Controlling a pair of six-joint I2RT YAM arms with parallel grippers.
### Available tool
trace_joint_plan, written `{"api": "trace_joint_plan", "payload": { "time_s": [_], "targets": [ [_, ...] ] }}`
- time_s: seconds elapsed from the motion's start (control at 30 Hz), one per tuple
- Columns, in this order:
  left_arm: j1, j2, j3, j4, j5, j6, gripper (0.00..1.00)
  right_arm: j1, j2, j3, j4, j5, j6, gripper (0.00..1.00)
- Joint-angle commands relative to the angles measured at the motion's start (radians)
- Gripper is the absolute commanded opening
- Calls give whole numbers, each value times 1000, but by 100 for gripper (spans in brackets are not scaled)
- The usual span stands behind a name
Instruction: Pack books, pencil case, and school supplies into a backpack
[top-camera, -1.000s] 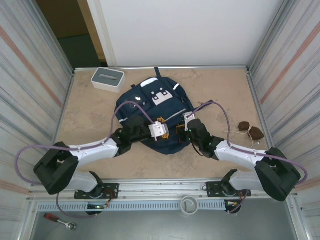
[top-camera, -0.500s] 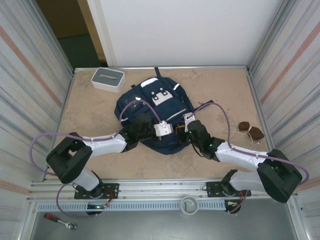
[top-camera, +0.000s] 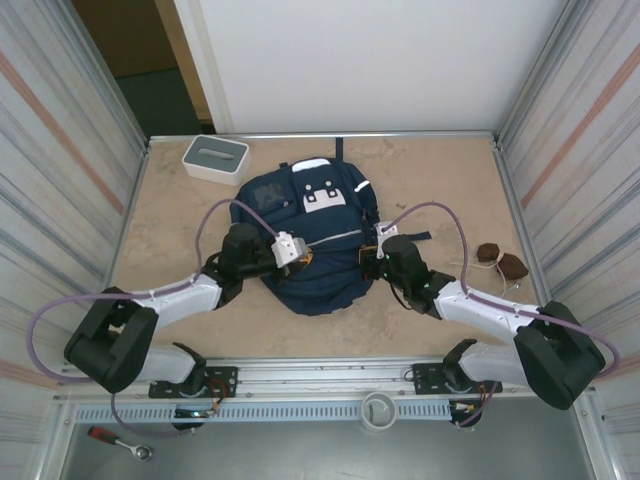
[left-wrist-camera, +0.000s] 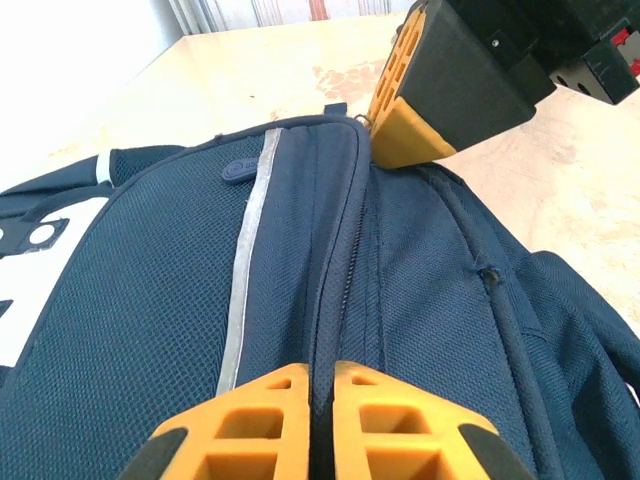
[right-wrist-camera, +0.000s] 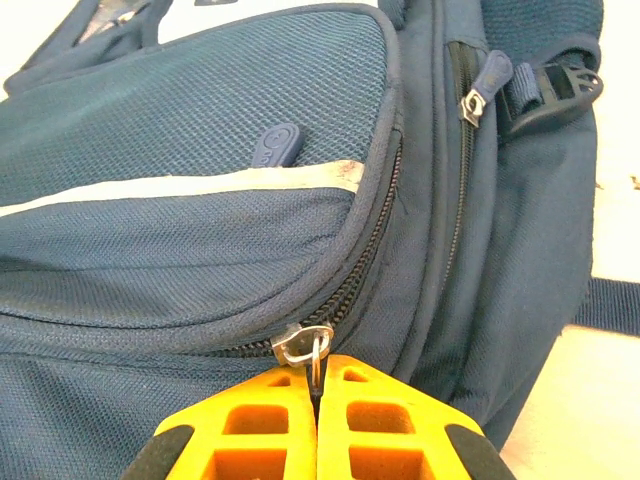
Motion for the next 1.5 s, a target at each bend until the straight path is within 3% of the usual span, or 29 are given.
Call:
{"api": "trace_joint_plan", "payload": {
  "time_s": [0.0,0.1,0.2,0.37,0.53,0.73,0.8,0.97,1.03,1.23,1.47],
  "targets": [
    [33,-41,16,48,16,-46,26,1,-21,1,-21,35,-3,0],
    [12,-52,49,-29,11,-32,46,30,-27,-2,-2,40,-5,0],
    [-50,-74,68,-95,-53,38,55,51,-32,-5,13,40,-3,0],
    [-149,-38,139,-203,-138,128,59,66,-43,-4,27,37,-2,0],
    [-205,58,195,-210,-172,171,58,86,-55,-2,35,31,7,0],
    [-216,148,259,-208,-174,179,49,110,-80,-10,38,23,25,0],
    [-216,159,274,-212,-179,180,41,115,-91,-17,33,30,21,0],
    [-209,134,262,-209,-172,174,7,110,-116,-42,-14,84,-14,0],
    [-194,103,240,-201,-128,163,0,84,-120,-49,-42,92,-23,0],
    [-85,16,178,-181,185,86,0,-74,-125,-42,-120,-38,-14,0],
    [-67,17,192,-220,262,98,0,-212,-73,14,-132,-223,2,0]
  ]
}}
